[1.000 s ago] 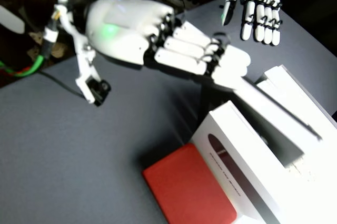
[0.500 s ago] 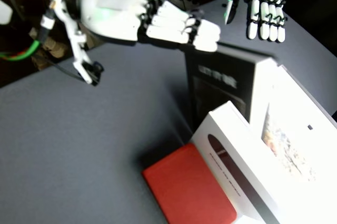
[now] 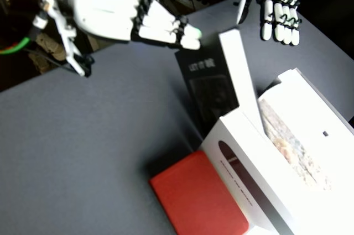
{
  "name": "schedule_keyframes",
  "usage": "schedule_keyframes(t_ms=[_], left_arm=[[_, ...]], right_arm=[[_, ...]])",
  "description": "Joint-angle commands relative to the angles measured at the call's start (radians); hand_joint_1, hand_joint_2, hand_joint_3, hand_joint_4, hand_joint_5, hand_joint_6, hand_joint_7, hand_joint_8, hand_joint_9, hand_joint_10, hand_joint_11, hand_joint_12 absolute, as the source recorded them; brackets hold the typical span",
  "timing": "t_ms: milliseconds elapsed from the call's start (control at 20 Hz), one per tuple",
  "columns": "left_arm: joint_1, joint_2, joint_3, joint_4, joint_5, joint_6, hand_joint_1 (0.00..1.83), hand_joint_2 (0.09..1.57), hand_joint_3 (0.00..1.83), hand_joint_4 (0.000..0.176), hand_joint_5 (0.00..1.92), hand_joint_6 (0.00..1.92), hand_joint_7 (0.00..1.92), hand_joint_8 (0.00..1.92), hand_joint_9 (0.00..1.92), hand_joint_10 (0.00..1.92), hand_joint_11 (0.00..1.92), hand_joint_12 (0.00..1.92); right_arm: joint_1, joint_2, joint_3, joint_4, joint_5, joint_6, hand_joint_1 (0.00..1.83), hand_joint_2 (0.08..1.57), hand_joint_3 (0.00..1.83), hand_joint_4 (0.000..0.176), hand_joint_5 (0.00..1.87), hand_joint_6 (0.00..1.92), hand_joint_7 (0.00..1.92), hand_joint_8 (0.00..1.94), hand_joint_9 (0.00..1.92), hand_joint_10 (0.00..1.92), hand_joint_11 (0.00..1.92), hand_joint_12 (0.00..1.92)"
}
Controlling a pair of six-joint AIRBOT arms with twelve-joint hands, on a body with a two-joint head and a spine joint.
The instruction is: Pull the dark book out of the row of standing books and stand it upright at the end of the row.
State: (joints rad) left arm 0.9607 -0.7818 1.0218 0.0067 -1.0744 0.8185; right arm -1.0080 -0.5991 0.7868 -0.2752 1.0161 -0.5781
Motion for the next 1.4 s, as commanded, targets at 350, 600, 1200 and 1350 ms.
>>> schedule_keyframes(t_ms=[350, 600, 1200, 1350], left_arm=[[-0.011, -0.006, -0.004, -0.011, -0.127, 0.006, 0.27, 1.41, 0.00, 0.021, 0.10, 0.00, 0.03, 0.00, 0.00, 0.00, 0.00, 0.00], [-0.010, -0.008, -0.003, -0.014, -0.133, 0.007, 0.30, 1.41, 0.00, 0.019, 0.09, 0.00, 0.03, 0.00, 0.01, 0.00, 0.00, 0.01], [0.007, 0.004, -0.016, -0.055, -0.222, 0.021, 0.28, 1.38, 0.00, 0.000, 0.08, 0.00, 0.00, 0.00, 0.00, 0.00, 0.00, 0.00], [0.018, 0.020, -0.029, -0.074, -0.269, 0.033, 0.00, 1.39, 0.01, 0.002, 0.00, 0.00, 0.00, 0.00, 0.00, 0.00, 0.00, 0.00]], right_arm=[[-0.043, 0.038, -0.015, 0.083, 0.275, -0.024, 0.11, 1.28, 0.00, 0.000, 0.38, 0.71, 0.18, 0.00, 0.00, 0.27, 0.00, 1.11], [-0.043, 0.016, 0.012, 0.180, 0.388, -0.121, 0.22, 1.32, 0.00, 0.000, 0.32, 0.61, 0.16, 0.00, 0.00, 0.09, 0.00, 0.60], [-0.050, -0.061, 0.068, 0.438, 0.510, -0.250, 0.00, 1.47, 0.01, 0.000, 0.00, 0.24, 0.00, 0.00, 0.00, 0.00, 0.00, 0.00], [-0.063, -0.065, 0.068, 0.473, 0.556, -0.251, 0.00, 1.45, 0.00, 0.000, 0.00, 0.02, 0.00, 0.00, 0.00, 0.00, 0.00, 0.00]])
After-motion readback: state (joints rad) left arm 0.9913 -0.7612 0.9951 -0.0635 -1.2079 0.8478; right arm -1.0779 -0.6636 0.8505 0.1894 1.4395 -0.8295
